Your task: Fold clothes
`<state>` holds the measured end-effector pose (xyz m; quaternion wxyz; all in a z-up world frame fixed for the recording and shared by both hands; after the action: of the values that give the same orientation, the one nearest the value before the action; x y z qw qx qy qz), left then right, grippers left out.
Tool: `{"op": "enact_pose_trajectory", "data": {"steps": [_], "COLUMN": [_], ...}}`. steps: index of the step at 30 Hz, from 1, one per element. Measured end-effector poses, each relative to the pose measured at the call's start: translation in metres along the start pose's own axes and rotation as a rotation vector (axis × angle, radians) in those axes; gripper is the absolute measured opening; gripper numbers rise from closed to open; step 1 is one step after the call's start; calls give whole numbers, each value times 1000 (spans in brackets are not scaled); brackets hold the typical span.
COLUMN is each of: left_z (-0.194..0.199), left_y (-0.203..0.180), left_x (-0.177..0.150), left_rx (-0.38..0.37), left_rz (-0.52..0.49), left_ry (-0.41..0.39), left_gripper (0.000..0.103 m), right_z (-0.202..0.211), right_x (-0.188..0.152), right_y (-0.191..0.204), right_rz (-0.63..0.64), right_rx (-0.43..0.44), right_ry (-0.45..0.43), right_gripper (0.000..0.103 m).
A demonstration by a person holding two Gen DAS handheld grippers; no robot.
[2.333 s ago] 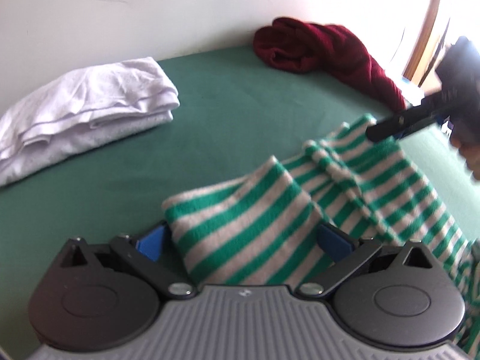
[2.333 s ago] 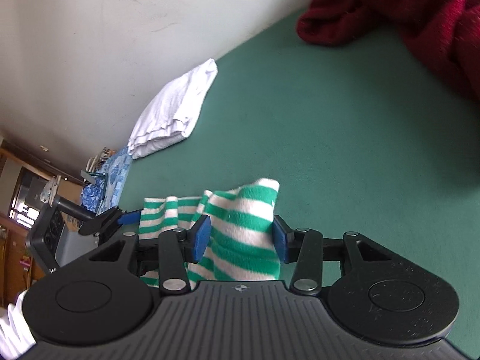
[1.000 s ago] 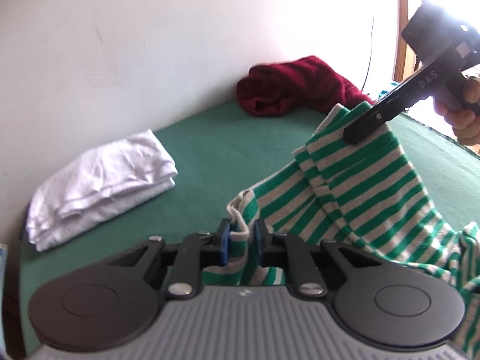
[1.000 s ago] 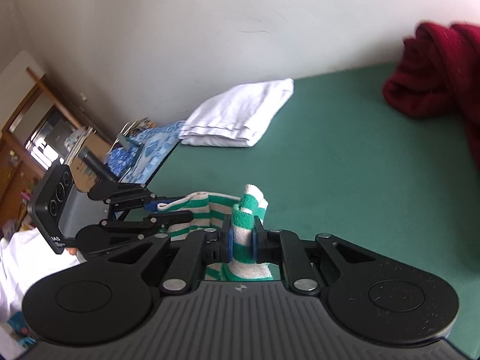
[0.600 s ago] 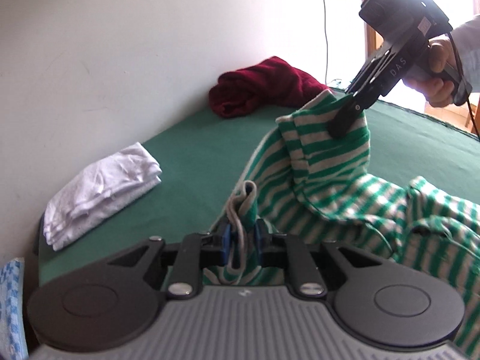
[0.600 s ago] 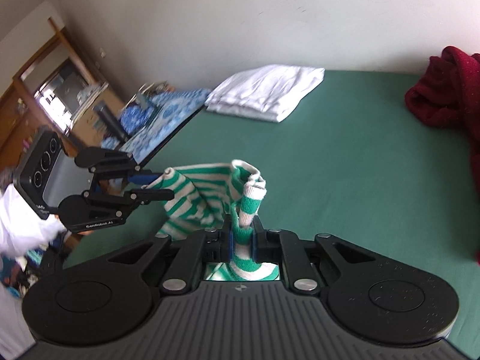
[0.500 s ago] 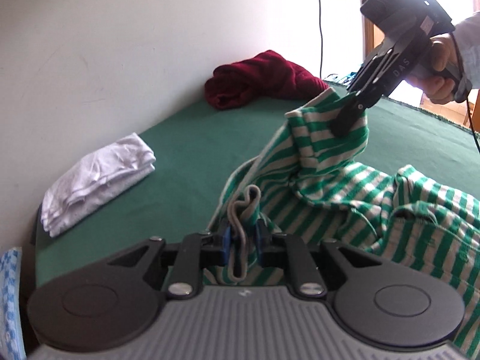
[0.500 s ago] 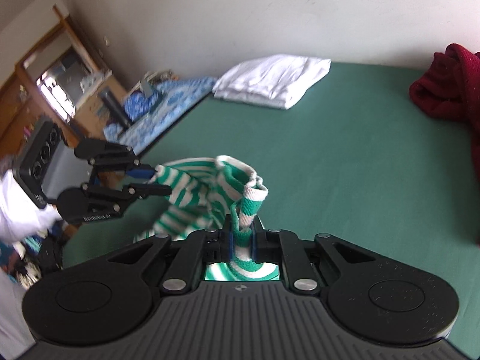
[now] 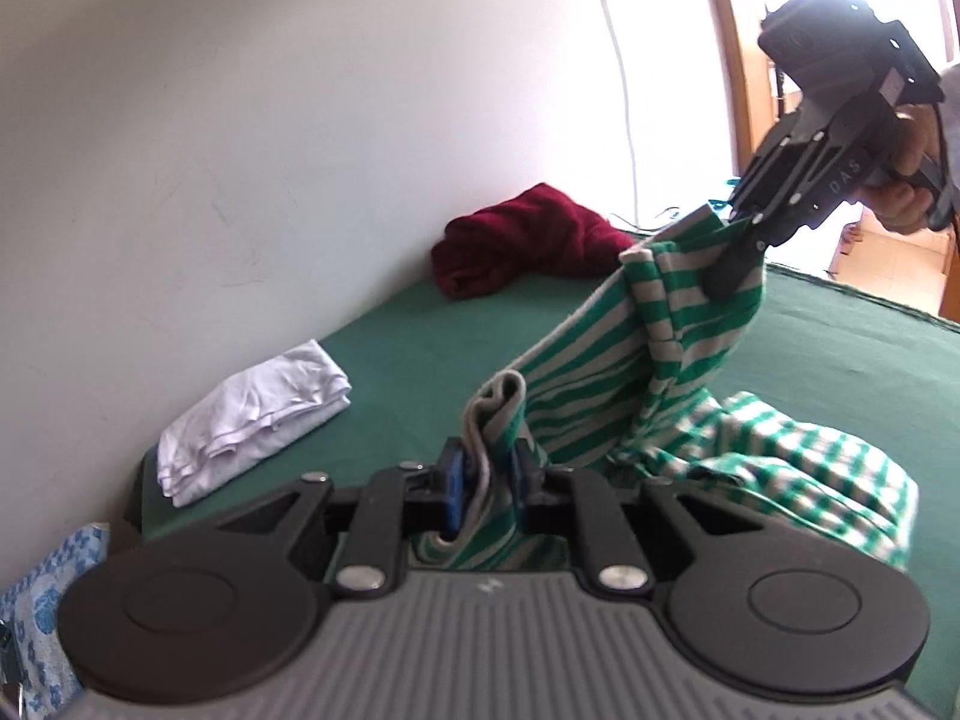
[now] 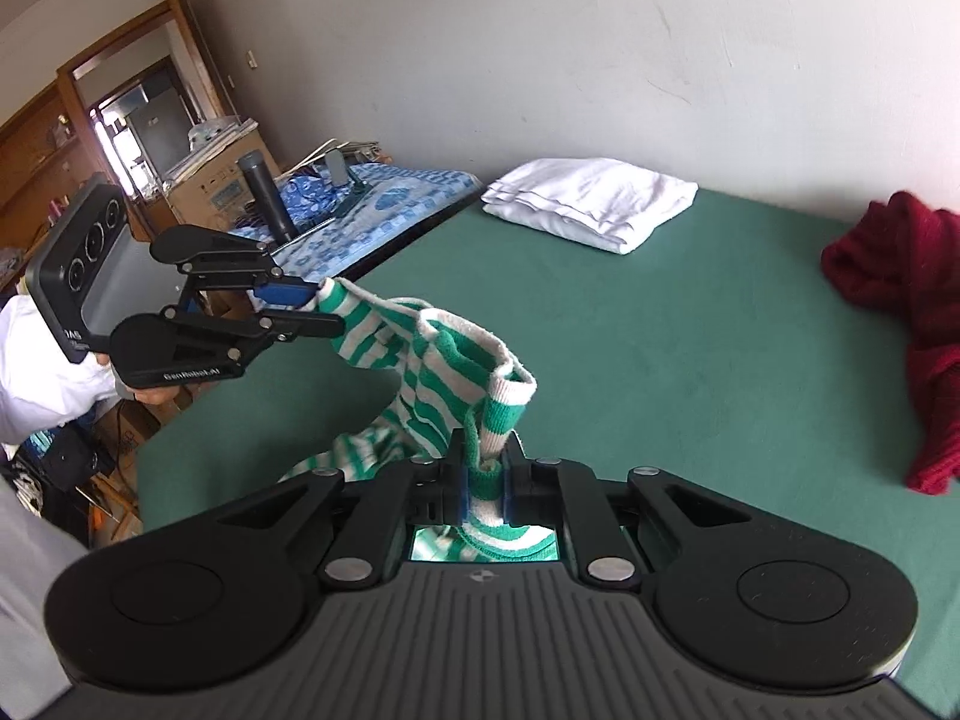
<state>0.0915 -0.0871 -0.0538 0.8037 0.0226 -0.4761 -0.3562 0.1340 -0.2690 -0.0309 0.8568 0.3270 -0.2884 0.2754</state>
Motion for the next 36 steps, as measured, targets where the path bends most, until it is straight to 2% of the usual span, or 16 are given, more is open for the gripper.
{"op": "enact_pose_trajectory", "data": {"steps": [12,16,19,21,23,24,25,26,29,30,32,35,36], "left_z": [58,56,52,49,46,44,43,41,35,31,22,10,7], "left_y": [-73,-76,-76,-75,-75,-75,-74,-71,-44,-38,-25,-20,-22], "left_x": [-19,-33,-45,-53,-61,-65,-69,-71,-74,-77,-83,-94,-98], "left_rx": [-144,-128,-106,-92,-78,-70,-63,-57,-64,-69,-79,-115,-132], "left_rz": [-45,-66,-83,-94,-105,-111,-116,-103,45,90,180,303,327], "left_ry": [40,76,107,127,147,158,168,171,152,155,162,191,198], "left_gripper": [14,16,31,34,47,50,54,60,77,77,77,68,68], "right_z": [14,16,13,9,8,8,11,15,28,33,36,27,23], "right_x": [-67,-87,-101,-108,-114,-117,-117,-117,-115,-113,-115,-124,-127], "right_y": [43,54,57,56,57,59,59,60,60,57,47,36,36], "right_rz": [66,93,115,113,120,128,102,72,-41,-98,-196,-252,-270], "right_rx": [-60,-79,-121,-151,-175,-183,-177,-168,-137,-132,-194,-279,-285], "right_ry": [113,158,174,160,131,117,93,69,-17,-67,-140,-173,-172], "right_gripper": [8,7,7,11,18,22,34,40,41,41,41,41,41]}}
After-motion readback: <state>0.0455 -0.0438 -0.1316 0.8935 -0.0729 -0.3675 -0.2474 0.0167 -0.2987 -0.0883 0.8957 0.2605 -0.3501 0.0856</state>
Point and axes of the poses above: each gripper's, at about its wrist camera, not at the fingertips, and z roughly against the way its jaws point, y to its left, x to its top, the point moved 7 cm from there along -z, roughly the way its jaws point, and after that the axes turned 10 degrees about -z, right-handed, at the moved point
